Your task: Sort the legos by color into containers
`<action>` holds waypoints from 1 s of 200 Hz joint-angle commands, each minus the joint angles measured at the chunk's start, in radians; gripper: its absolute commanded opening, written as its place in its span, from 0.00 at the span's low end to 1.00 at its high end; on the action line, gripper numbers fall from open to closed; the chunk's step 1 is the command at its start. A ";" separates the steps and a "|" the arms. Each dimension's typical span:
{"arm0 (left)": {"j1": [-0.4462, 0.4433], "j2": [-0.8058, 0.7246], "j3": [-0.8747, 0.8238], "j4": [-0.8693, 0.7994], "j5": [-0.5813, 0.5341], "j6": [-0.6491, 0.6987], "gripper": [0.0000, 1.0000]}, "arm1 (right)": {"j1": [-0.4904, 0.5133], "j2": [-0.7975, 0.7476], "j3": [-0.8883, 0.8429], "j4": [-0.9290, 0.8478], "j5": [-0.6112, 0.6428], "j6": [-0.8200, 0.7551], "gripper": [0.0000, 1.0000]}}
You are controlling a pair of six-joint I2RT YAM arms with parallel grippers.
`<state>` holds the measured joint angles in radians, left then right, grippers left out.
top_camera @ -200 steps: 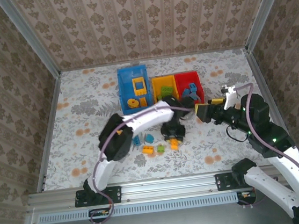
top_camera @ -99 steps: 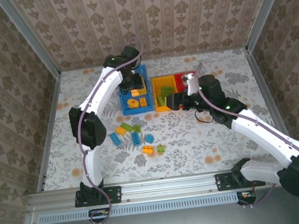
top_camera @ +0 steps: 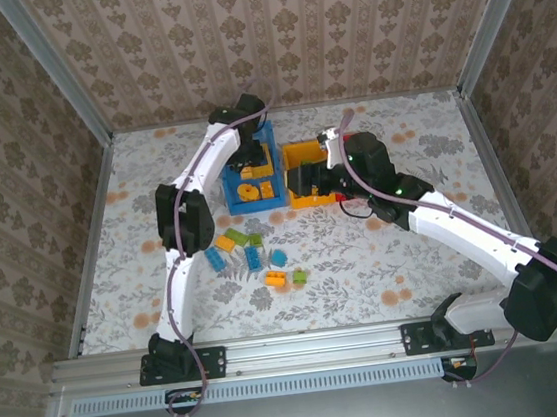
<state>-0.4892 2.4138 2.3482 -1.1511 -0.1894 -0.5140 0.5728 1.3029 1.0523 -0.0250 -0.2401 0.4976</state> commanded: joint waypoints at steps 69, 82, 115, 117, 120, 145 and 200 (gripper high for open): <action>-0.015 -0.052 -0.003 -0.021 -0.024 0.011 0.55 | -0.012 0.017 0.014 -0.136 -0.015 -0.111 0.77; -0.024 -0.088 -0.010 -0.021 -0.024 0.006 0.55 | 0.004 0.006 -0.005 -0.191 -0.010 -0.164 0.77; -0.067 -0.279 -0.180 0.047 -0.035 -0.004 0.58 | 0.105 0.011 -0.052 -0.362 0.028 -0.255 0.76; -0.071 -0.297 -0.202 0.056 -0.036 -0.004 0.58 | 0.109 0.013 -0.053 -0.369 0.027 -0.248 0.76; -0.073 -0.325 -0.234 0.071 -0.032 -0.006 0.58 | 0.115 0.016 -0.057 -0.381 0.027 -0.239 0.76; -0.081 -0.590 -0.578 0.220 0.022 -0.017 0.61 | 0.189 0.019 -0.100 -0.405 0.049 -0.144 0.75; -0.092 -1.232 -1.279 0.478 0.410 0.088 0.62 | 0.246 0.247 0.003 -0.591 0.051 0.220 0.64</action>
<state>-0.5747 1.3697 1.2709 -0.8036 -0.0319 -0.4950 0.8108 1.4445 0.9863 -0.4717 -0.2081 0.5068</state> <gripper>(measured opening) 0.621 0.665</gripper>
